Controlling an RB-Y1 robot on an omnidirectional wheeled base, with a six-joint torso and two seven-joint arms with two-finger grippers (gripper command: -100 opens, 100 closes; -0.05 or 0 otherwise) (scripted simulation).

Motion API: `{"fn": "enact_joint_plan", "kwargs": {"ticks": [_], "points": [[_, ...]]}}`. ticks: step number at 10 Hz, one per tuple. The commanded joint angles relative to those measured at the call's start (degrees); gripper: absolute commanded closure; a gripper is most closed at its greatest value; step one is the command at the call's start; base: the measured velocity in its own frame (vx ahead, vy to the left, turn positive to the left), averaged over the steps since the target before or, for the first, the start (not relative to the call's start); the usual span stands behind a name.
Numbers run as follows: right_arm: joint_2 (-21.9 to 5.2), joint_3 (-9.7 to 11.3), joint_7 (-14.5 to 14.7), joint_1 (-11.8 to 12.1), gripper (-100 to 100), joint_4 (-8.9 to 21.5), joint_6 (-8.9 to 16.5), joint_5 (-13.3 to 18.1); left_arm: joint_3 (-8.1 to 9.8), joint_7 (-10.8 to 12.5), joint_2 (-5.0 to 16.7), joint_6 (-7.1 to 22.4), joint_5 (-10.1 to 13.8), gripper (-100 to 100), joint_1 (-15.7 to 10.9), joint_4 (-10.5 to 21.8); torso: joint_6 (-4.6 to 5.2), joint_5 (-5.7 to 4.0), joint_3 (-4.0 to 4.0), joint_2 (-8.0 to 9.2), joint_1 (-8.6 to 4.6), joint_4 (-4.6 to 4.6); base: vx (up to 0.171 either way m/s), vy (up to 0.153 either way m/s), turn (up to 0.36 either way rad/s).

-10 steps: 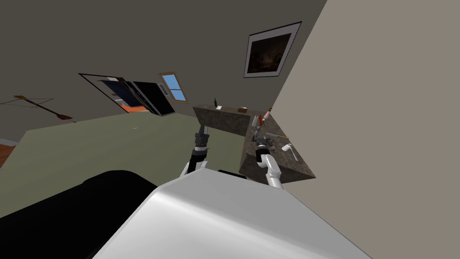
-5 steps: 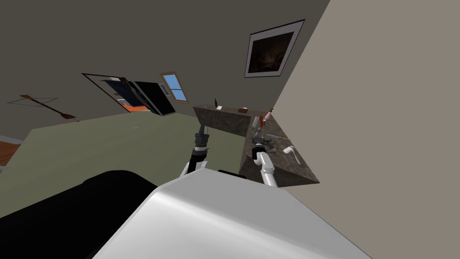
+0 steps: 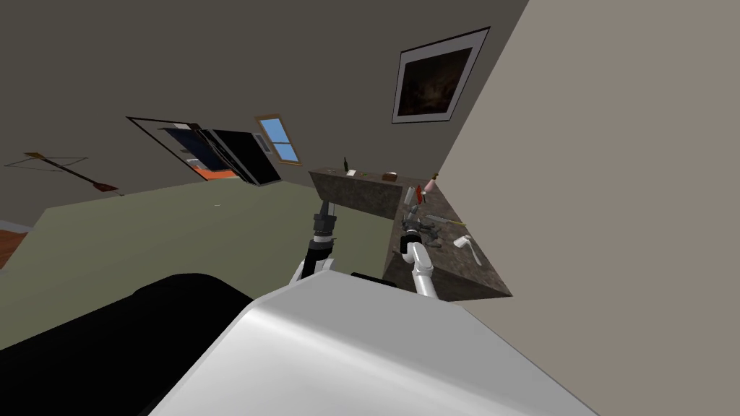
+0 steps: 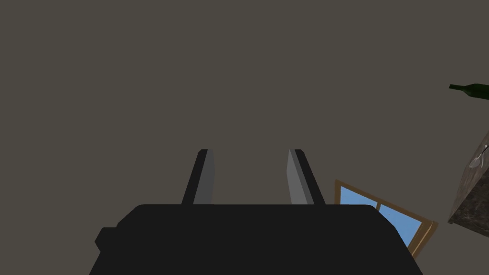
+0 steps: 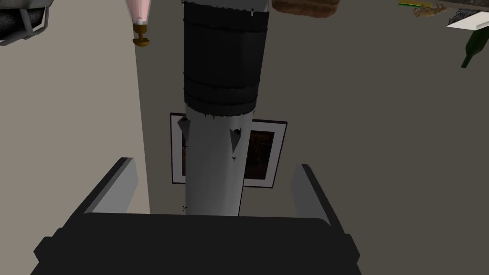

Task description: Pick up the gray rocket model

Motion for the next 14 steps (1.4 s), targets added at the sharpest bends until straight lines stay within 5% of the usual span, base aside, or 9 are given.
{"fn": "enact_joint_plan", "kwargs": {"ticks": [1,2,14], "points": [[0.0,0.0,0.0,0.0,0,0.0,0.0,0.0,0.00,0.0,0.0,0.0,0.0,0,0.0,0.0,0.00,0.00,0.00,0.00,0.00,0.00,0.000,0.000,0.000],[-1.3,-0.7,1.5,-1.8,-100,2.4,-2.5,-2.7,0.00,0.0,0.0,0.0,0.0,0,0.0,0.0,0.00,0.01,0.01,0.02,0.04,0.00,0.019,0.072,-0.209],[-9.3,-5.1,10.2,-12.7,-100,17.2,-17.8,-19.0,-0.01,0.0,0.0,0.0,0.0,0,0.0,0.0,0.02,0.10,-0.05,-0.08,0.44,-0.02,0.015,0.109,-0.169]]}}
